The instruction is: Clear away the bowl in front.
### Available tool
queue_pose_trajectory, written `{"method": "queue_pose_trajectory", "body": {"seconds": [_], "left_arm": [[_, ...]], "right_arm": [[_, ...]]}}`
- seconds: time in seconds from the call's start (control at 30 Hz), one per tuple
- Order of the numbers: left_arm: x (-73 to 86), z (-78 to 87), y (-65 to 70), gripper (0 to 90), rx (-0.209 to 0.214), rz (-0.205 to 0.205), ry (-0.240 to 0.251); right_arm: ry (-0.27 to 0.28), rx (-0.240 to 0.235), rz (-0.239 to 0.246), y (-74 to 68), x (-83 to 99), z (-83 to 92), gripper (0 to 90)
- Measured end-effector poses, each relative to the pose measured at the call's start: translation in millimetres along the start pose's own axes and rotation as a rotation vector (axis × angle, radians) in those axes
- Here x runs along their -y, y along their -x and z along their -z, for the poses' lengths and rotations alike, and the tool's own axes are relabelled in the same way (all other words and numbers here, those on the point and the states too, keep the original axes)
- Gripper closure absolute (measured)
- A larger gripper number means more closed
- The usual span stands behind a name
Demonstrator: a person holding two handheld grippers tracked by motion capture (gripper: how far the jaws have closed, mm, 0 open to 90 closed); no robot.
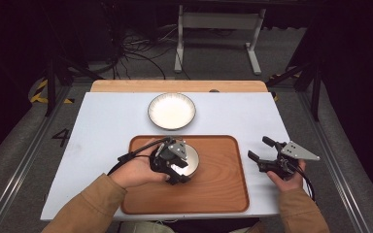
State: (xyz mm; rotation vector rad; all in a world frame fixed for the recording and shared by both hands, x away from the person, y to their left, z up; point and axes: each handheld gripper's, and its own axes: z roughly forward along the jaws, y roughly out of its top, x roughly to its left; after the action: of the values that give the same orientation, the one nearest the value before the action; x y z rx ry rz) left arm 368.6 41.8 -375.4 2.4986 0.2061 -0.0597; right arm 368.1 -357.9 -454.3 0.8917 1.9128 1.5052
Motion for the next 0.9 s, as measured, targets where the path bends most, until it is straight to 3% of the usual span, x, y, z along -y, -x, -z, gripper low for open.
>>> {"method": "queue_pose_trajectory", "body": {"seconds": [0.17, 0.43, 0.9], "left_arm": [[4.8, 9.4, 3.0, 43.2, -0.02, 0.019, 0.055], [15.5, 23.4, 7.0, 36.2, -0.089, 0.06, 0.151], [41.4, 43.3, 7.3, 27.1, -0.192, 0.131, 0.256]], "right_arm": [[0.002, -0.002, -0.003, 0.4, 0.1, -0.1, 13.5], [-0.002, -0.009, -0.005, 1.0, -0.1, -0.2, 13.1], [-0.002, -0.006, -0.007, 1.2, -0.1, -0.3, 13.1]]}}
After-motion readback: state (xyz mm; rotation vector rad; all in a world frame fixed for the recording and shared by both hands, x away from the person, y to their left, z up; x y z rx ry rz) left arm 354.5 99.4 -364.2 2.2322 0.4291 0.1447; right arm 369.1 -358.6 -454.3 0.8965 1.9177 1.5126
